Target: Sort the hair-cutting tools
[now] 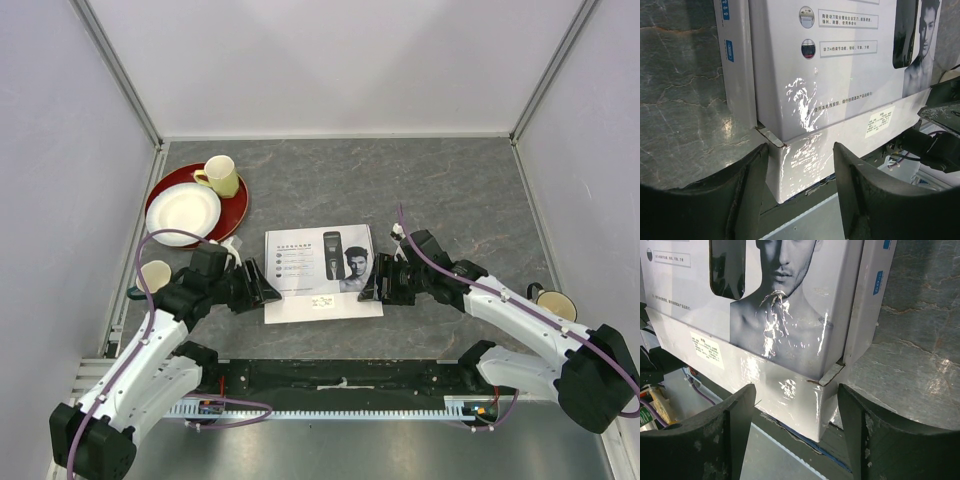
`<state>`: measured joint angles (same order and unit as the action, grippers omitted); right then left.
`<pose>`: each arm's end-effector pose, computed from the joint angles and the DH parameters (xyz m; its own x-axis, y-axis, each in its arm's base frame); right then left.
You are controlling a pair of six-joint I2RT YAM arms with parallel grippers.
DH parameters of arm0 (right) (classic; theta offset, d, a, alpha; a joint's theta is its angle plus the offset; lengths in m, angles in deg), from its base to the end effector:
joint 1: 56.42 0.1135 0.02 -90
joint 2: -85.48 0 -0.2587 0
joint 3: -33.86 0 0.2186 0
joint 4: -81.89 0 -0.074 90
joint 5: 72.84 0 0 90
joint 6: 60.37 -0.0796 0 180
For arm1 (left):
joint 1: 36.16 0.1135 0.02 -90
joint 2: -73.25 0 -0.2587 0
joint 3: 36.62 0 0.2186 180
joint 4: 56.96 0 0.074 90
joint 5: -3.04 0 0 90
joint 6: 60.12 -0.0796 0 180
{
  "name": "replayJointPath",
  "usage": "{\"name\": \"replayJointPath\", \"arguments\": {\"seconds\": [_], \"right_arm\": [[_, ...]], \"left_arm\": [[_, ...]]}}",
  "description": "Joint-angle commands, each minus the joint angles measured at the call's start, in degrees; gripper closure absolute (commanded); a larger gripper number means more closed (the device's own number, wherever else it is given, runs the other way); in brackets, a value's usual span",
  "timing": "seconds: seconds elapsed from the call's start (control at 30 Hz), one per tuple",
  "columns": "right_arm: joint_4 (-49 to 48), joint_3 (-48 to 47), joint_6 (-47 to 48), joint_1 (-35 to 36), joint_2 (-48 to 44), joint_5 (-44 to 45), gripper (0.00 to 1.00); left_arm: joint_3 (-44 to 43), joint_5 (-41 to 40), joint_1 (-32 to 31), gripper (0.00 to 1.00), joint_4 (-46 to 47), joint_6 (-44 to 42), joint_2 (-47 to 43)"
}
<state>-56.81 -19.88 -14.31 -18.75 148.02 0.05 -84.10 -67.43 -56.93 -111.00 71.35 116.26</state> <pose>0.1543 0.1487 0.1945 -0.9462 0.1073 -0.3053 -0.1068 0.7870 0.6076 0.1265 -0.0764 0.1936 -0.8889 -0.3304 -0.3174 -0.0690 0.7814 -0.6201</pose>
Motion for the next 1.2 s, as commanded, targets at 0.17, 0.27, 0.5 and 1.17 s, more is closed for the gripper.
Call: {"name": "replayJointPath", "arguments": {"seconds": [0.17, 0.27, 0.5, 1.17], "right_arm": [[-0.40, -0.26, -0.53, 0.30, -0.76, 0.40, 0.28], [-0.84, 0.27, -0.79, 0.30, -0.67, 0.58, 0.29], [-1.90, 1.76, -1.23, 0.30, -0.58, 0.49, 0.32], [-3.48, 4.23, -2.02, 0.39, -0.41, 1.63, 0.35]], "left_arm": [[-1.23, -0.02, -0.76, 0.40, -1.00, -0.34, -0.55], [-1.06, -0.37, -1.28, 0.40, -1.00, 0.10, -0.55], [-0.62, -1.95, -1.99, 0.42, -1.00, 1.24, -0.38], [1.93, -3.97, -4.27, 0.49, 0.22, 4.23, -0.03]]}}
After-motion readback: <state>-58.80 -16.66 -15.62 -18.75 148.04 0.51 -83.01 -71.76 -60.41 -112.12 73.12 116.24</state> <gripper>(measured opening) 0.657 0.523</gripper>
